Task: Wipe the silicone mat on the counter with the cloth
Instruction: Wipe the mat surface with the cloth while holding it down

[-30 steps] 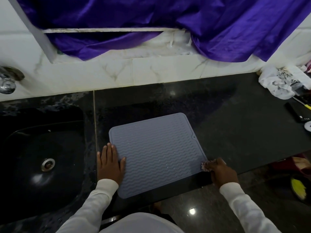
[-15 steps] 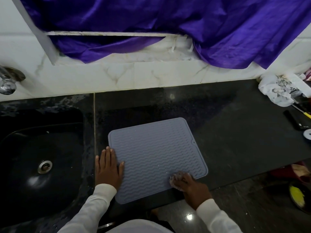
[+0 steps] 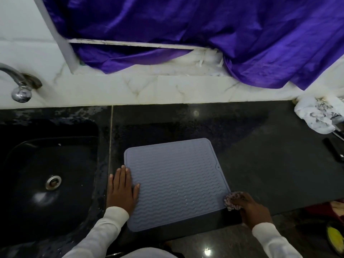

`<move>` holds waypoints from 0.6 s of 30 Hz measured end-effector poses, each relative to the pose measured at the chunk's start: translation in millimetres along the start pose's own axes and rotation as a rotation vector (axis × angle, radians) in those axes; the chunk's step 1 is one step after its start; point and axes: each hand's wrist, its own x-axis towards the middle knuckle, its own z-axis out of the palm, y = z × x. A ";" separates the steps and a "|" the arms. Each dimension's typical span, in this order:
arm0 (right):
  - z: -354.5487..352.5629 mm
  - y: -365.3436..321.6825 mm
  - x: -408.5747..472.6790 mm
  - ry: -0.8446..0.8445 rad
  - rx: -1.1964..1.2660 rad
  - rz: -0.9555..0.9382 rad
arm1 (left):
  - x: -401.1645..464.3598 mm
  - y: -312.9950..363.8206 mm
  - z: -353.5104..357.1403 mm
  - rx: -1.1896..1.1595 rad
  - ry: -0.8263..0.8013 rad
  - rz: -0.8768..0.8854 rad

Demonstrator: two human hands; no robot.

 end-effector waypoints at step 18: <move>-70.3 -89.6 138.3 0.197 0.238 0.029 | 67.6 97.5 -10.2 -0.069 -0.103 0.444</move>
